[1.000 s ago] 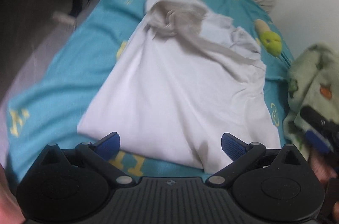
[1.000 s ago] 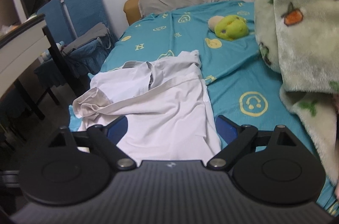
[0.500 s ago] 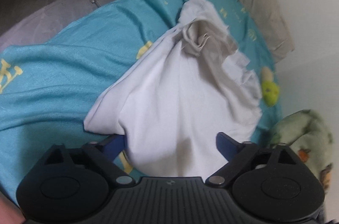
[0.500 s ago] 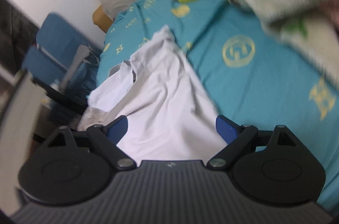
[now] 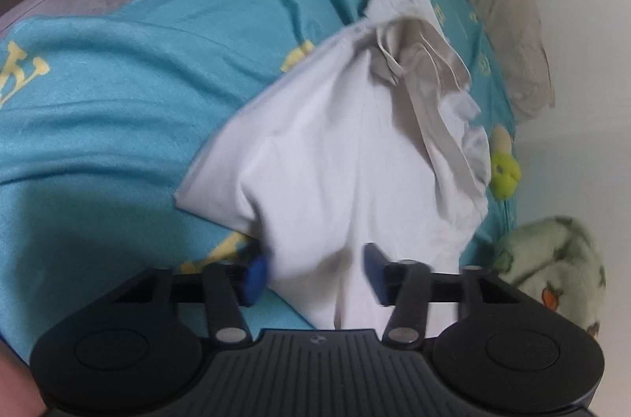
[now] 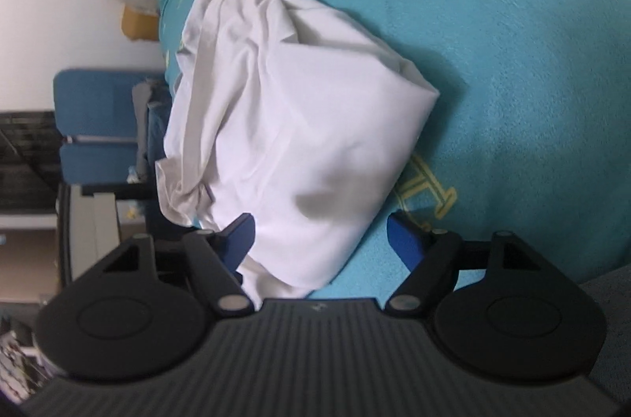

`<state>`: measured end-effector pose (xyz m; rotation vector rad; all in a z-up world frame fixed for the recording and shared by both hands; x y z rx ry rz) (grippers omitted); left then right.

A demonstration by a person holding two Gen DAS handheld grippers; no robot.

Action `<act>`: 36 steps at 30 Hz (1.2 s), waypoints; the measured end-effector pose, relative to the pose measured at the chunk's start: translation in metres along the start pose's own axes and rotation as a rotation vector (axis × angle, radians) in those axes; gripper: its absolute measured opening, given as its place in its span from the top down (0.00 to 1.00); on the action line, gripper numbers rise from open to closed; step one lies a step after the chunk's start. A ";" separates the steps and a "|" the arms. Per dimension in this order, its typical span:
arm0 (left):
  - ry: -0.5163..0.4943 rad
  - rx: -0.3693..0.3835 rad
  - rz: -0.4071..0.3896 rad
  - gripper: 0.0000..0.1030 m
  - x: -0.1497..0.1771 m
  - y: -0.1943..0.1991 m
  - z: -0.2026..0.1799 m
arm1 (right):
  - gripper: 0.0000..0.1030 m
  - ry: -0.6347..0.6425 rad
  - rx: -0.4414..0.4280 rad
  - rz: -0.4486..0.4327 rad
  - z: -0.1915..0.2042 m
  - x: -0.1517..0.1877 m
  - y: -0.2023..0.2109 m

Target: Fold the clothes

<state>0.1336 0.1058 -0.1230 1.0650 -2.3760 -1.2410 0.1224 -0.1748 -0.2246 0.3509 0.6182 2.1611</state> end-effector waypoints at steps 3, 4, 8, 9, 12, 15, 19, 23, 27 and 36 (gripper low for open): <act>0.025 -0.005 -0.031 0.85 -0.008 0.002 0.006 | 0.26 -0.015 -0.015 -0.012 0.000 -0.003 -0.001; 0.029 0.008 -0.040 0.86 -0.009 0.004 0.007 | 0.26 -0.020 -0.021 -0.016 0.000 -0.004 -0.002; 0.009 0.110 -0.120 0.90 -0.015 0.022 -0.005 | 0.26 -0.025 -0.064 0.056 0.001 0.001 -0.011; 0.000 0.139 -0.143 0.90 -0.017 0.028 -0.009 | 0.26 -0.021 -0.067 0.078 0.002 0.005 -0.014; -0.027 0.231 -0.208 0.91 -0.020 0.043 -0.027 | 0.35 -0.027 -0.067 0.044 0.003 0.002 -0.015; -0.052 0.284 -0.240 0.91 -0.020 0.054 -0.037 | 0.57 -0.052 -0.061 -0.089 0.000 -0.023 -0.004; -0.090 0.312 -0.252 0.91 -0.020 0.056 -0.050 | 0.87 -0.030 -0.075 -0.163 0.012 -0.042 0.003; -0.149 0.345 -0.297 0.92 -0.024 0.086 -0.068 | 0.88 0.083 -0.137 -0.203 0.053 -0.050 0.021; -0.218 0.378 -0.345 0.92 -0.024 0.120 -0.105 | 0.89 0.178 -0.198 -0.229 0.094 -0.057 0.047; -0.364 0.350 -0.422 0.92 0.008 0.195 -0.149 | 0.89 0.363 -0.230 -0.277 0.145 -0.034 0.128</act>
Point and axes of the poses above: each gripper's, at about its wrist camera, not at the fingertips, and y roughly against the way its jaws point, z to its left, x to its underside, the point moved 5 cm from there along -y, roughly the way its jaws point, and after that the axes turned 5 degrees about -x, right-handed, at the moved point
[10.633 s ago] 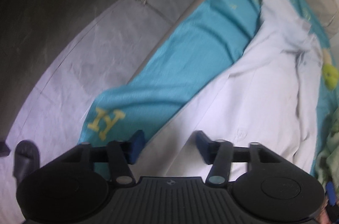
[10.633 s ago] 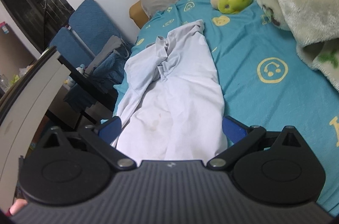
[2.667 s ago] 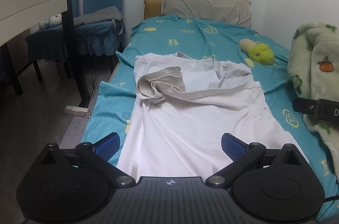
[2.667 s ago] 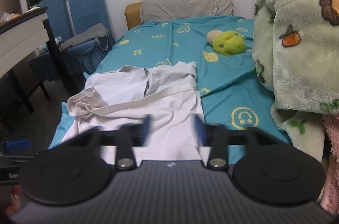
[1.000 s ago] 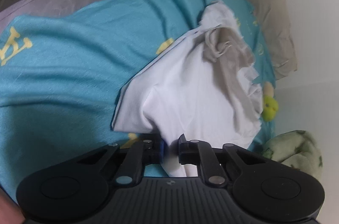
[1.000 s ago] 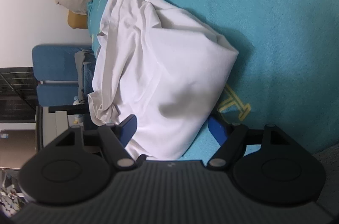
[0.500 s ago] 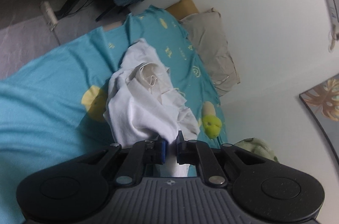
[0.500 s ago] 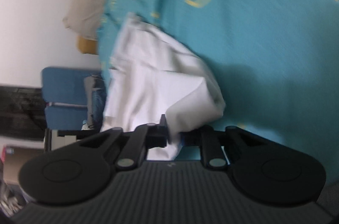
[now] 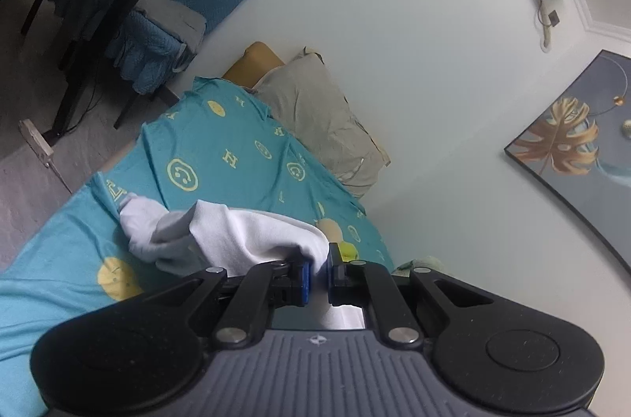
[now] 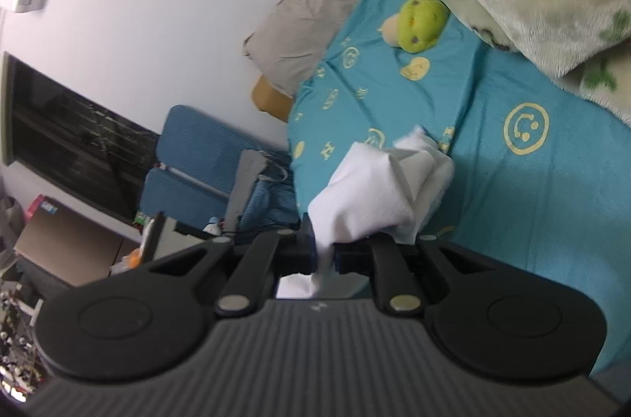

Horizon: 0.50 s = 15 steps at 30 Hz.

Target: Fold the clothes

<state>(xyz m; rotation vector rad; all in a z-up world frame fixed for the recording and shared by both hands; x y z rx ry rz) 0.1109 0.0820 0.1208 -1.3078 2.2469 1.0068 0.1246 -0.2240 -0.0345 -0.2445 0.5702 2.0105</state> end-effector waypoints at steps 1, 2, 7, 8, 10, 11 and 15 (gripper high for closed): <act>0.001 -0.006 0.006 0.92 0.002 0.008 -0.003 | 0.89 0.008 0.000 0.003 0.004 0.002 0.008; -0.003 -0.015 0.013 0.92 0.005 0.018 -0.005 | 0.89 0.013 0.003 0.010 0.006 0.005 0.016; -0.022 -0.056 0.066 0.92 0.034 0.078 0.003 | 0.89 0.027 0.023 0.053 0.004 0.031 0.058; -0.014 -0.062 0.081 0.92 0.040 0.089 0.007 | 0.89 0.033 0.033 0.064 0.001 0.037 0.066; -0.001 -0.071 0.104 0.92 0.052 0.103 0.014 | 0.89 0.037 0.051 0.084 -0.005 0.050 0.081; 0.005 -0.077 0.110 0.92 0.057 0.106 0.018 | 0.89 0.026 0.059 0.094 -0.008 0.055 0.087; 0.019 -0.118 0.131 0.92 0.062 0.089 0.031 | 0.89 -0.021 0.080 0.121 -0.022 0.056 0.076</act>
Point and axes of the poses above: each gripper's, at about its wrist camera, not at the fingertips, and y roughly against the way its jaws point, z to its left, x to its underside, the point moved 5 cm from there along -y, roughly the way its jaws point, and after that the axes turned 5 degrees about -x, right-handed, at the moved point
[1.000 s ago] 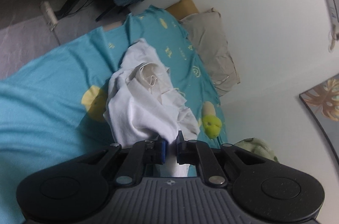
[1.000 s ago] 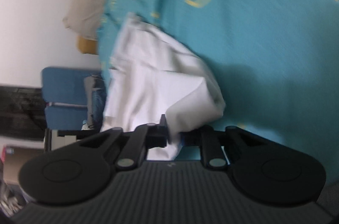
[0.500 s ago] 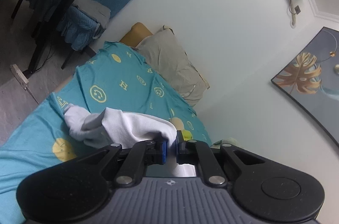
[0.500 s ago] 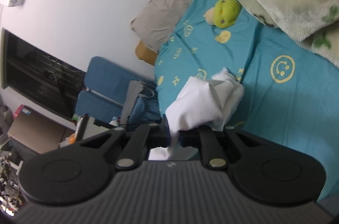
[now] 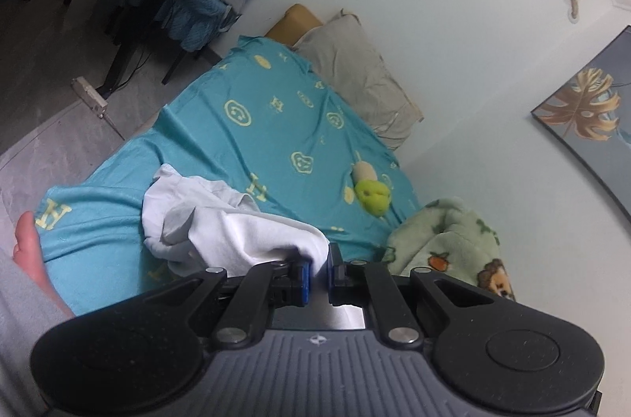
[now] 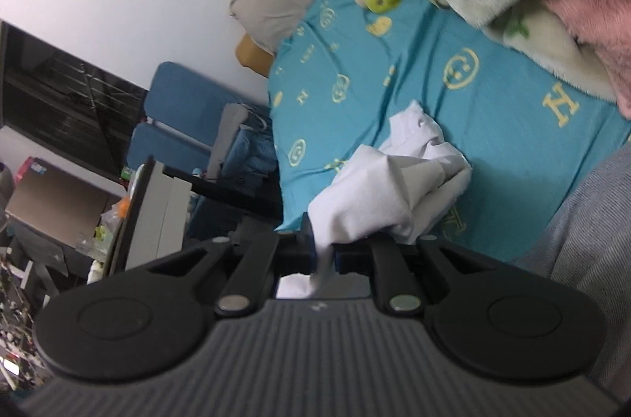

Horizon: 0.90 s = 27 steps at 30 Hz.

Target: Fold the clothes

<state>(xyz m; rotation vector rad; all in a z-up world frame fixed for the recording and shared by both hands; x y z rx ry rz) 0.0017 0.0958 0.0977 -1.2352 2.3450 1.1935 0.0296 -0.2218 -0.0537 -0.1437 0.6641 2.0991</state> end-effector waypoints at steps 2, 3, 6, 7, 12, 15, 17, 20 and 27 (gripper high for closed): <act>0.019 -0.020 0.011 0.92 -0.004 -0.015 0.006 | 0.88 -0.025 0.016 0.010 -0.005 -0.007 -0.018; 0.025 -0.031 0.012 0.91 -0.009 -0.026 0.007 | 0.88 -0.032 0.022 0.013 -0.007 -0.012 -0.027; 0.039 -0.074 0.023 0.91 -0.026 -0.069 0.011 | 0.88 -0.063 0.051 0.019 -0.013 -0.027 -0.064; 0.038 -0.092 0.031 0.91 -0.032 -0.086 0.013 | 0.88 -0.080 0.062 0.024 -0.016 -0.033 -0.078; 0.026 -0.176 0.073 0.90 -0.056 -0.174 0.030 | 0.87 -0.143 0.131 0.048 -0.038 -0.055 -0.148; 0.018 -0.195 0.092 0.90 -0.062 -0.221 0.048 | 0.87 -0.160 0.166 0.066 -0.058 -0.063 -0.185; 0.011 -0.199 0.101 0.90 -0.062 -0.246 0.062 | 0.87 -0.163 0.173 0.079 -0.071 -0.065 -0.206; 0.028 -0.210 0.118 0.90 -0.056 -0.272 0.083 | 0.87 -0.150 0.171 0.104 -0.085 -0.066 -0.223; -0.026 -0.244 0.125 0.89 -0.057 -0.297 0.088 | 0.87 0.000 0.190 0.145 -0.080 -0.072 -0.243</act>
Point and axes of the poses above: each gripper's, at about its wrist camera, not at the fingertips, and y roughly against the way its jaws point, z to its left, x to its underside, the point moved 5 cm from there along -y, roughly the way its jaws point, and after that the axes turned 5 degrees about -x, right-handed, at the moved point
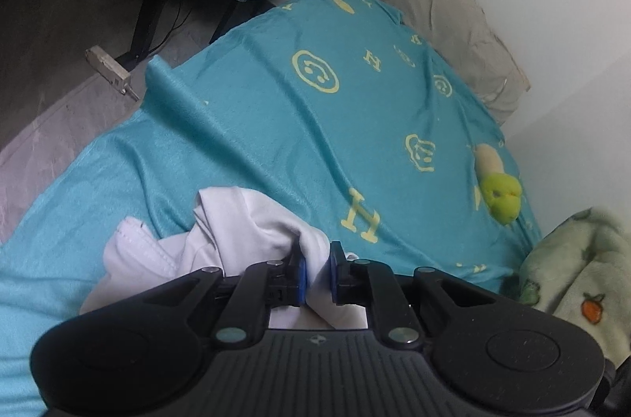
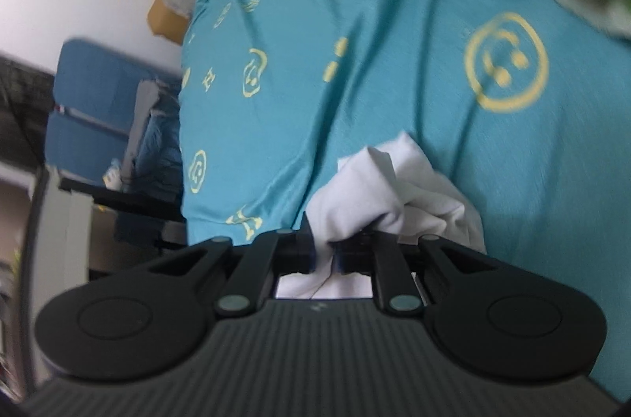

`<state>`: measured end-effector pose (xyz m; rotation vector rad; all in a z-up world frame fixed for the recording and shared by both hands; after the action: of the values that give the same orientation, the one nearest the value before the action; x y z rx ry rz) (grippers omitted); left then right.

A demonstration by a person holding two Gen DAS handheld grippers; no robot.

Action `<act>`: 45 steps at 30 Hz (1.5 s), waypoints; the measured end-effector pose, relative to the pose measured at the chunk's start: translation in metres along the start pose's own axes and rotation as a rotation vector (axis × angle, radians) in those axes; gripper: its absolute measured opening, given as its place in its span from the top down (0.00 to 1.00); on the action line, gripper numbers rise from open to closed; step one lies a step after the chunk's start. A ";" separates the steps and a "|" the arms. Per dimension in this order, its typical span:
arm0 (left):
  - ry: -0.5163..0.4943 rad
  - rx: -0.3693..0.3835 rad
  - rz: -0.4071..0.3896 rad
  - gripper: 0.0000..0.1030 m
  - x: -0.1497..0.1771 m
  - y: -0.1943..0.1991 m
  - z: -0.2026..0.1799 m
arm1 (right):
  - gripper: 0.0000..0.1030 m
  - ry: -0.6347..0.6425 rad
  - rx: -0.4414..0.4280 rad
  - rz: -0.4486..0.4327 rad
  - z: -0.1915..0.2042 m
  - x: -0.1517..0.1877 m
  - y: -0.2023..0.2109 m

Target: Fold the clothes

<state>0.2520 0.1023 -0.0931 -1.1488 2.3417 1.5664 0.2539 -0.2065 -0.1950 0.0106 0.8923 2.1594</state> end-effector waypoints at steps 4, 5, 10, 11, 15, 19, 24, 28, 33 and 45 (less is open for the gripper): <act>-0.037 -0.006 0.006 0.84 0.001 -0.004 -0.004 | 0.84 -0.016 -0.012 0.002 -0.006 0.002 -0.001; -0.060 -0.001 0.004 0.73 0.001 -0.003 -0.006 | 0.81 -0.016 -0.024 -0.004 -0.005 0.003 0.001; -0.305 0.013 -0.077 0.15 0.013 0.023 -0.040 | 0.14 0.104 -0.145 -0.032 0.024 0.019 0.022; -0.361 0.014 -0.107 0.10 0.018 0.029 -0.047 | 0.14 0.150 -0.158 -0.037 0.031 0.024 0.028; -0.523 0.003 -0.170 0.04 0.036 0.042 -0.062 | 0.16 0.343 -0.112 -0.080 0.052 0.044 0.042; -0.575 -0.082 -0.114 0.04 0.045 0.023 -0.056 | 0.51 0.451 -0.005 -0.035 0.048 0.048 0.023; -0.582 -0.137 -0.095 0.04 0.036 -0.002 -0.048 | 0.64 0.529 0.102 0.004 0.038 0.044 -0.005; -0.586 -0.163 -0.103 0.04 0.027 -0.018 -0.049 | 0.65 0.574 0.130 -0.044 0.041 0.030 -0.021; -0.611 -0.184 -0.094 0.04 0.026 -0.029 -0.048 | 0.66 0.612 0.159 -0.069 0.043 0.023 -0.032; -0.582 -0.150 -0.133 0.05 0.064 0.058 -0.048 | 0.64 0.691 0.151 -0.084 0.051 0.075 0.041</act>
<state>0.1845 0.0394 -0.0567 -0.7159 1.7641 1.7534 0.1896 -0.1445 -0.1521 -0.7202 1.4055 2.0245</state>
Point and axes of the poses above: each gripper's, at about its wrist camera, not at the fingertips, and y roughly against the way its jaws point, z to its left, x to its underside, the point moved 5 cm from there along -y, roughly the way its jaws point, and after that the axes turned 5 degrees about -x, right-handed, at the moved point
